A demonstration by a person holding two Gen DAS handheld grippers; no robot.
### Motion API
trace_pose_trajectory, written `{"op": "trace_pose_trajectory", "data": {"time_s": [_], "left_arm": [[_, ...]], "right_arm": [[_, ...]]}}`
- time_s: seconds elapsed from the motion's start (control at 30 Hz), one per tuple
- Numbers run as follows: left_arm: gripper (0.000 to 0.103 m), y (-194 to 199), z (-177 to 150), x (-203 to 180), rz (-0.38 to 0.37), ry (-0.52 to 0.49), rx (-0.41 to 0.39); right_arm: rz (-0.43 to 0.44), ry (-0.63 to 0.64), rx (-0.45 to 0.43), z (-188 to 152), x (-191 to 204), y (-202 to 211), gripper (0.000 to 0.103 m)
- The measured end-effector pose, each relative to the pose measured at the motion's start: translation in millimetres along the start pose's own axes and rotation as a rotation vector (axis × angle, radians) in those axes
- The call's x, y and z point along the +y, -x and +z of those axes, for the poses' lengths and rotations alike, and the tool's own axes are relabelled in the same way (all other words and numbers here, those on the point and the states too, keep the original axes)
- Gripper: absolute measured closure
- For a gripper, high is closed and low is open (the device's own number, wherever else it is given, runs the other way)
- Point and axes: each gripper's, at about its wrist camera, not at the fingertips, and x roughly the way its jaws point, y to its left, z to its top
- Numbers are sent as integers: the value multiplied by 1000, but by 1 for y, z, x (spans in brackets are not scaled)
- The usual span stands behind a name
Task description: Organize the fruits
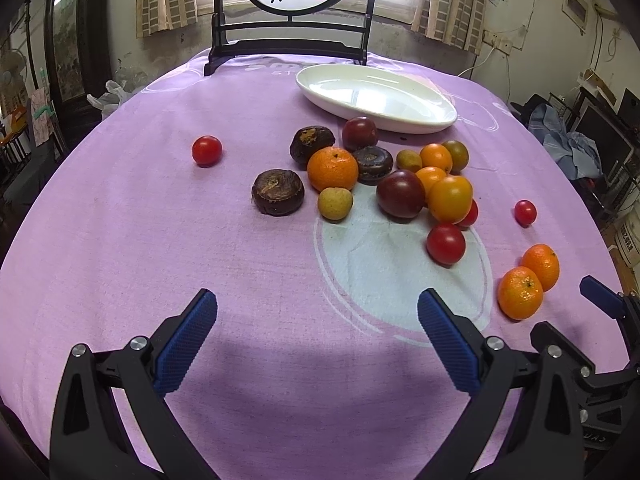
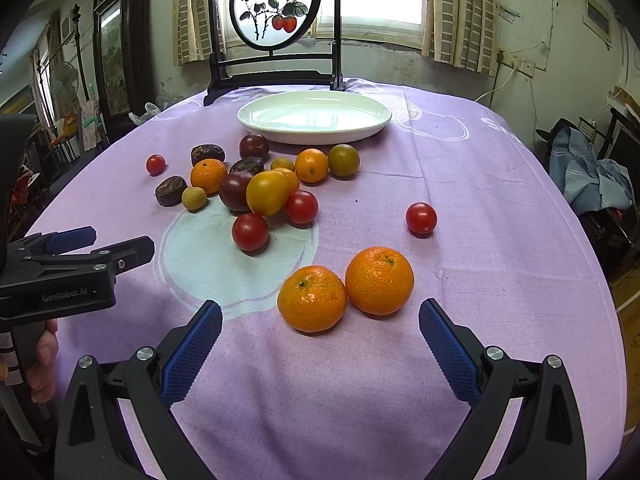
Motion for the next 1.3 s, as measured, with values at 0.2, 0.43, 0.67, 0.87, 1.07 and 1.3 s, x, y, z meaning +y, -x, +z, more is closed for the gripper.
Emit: {"op": "trace_pose_trajectory", "data": {"time_s": [0.2, 0.43, 0.67, 0.87, 1.07, 1.3], "left_arm": [[5, -1, 0, -1, 1, -1, 6], [5, -1, -1, -1, 1, -1, 6], [5, -1, 0, 0, 0, 0, 5], [5, 0, -1, 0, 0, 0, 4], [5, 0, -1, 0, -1, 0, 4], [5, 0, -1, 0, -1, 1, 5]], "right_arm": [[1, 0, 0, 0, 1, 0, 4], [2, 2, 6, 0, 3, -1, 4], [3, 2, 6, -1, 3, -1, 4], [2, 2, 7, -1, 3, -1, 4], [3, 2, 6, -1, 3, -1, 4], [4, 1, 7, -1, 3, 0, 4]]}}
